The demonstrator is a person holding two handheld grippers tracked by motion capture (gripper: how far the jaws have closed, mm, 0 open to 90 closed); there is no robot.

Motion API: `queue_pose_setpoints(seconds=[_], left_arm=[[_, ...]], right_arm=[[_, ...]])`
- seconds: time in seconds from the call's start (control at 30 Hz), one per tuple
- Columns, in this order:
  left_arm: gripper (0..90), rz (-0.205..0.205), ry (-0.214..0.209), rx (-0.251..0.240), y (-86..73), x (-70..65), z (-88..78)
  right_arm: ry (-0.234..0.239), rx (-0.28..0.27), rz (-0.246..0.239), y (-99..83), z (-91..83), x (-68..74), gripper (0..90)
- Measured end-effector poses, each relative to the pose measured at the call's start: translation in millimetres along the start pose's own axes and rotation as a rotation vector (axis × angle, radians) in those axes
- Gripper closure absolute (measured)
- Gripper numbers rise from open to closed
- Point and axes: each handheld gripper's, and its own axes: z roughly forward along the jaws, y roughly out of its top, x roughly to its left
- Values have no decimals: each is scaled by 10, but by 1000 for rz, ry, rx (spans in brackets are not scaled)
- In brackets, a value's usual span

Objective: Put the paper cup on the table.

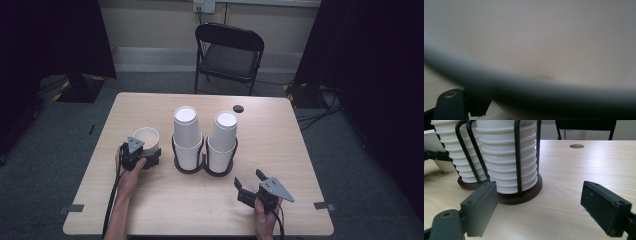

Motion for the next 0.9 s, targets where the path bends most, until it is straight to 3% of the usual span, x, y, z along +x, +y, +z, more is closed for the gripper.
queue_pose_setpoints(seconds=[0.23,0.37,0.43,0.57,0.63,0.83,0.9], left_arm=[[156,-2,14,-13,-61,-9,-128],[156,-26,15,-30,-103,1,-205],[155,-36,-13,-63,-139,-1,-293],[154,-36,-26,-123,-229,-63,-471],[154,-27,-46,-134,-273,-98,-540],[154,-7,-8,-147,-336,-239,-725],[155,-9,-33,-159,-354,-304,-793]], right_arm=[[0,-7,5,-2,-3,-6,137],[2,-11,5,-3,-8,-10,137],[0,-11,6,-4,-10,-9,138],[-4,-14,4,-5,-12,-6,138],[-5,-15,4,-5,-12,-6,138],[-4,-23,5,-8,-18,-9,138],[-5,-25,5,-9,-19,-10,138]])
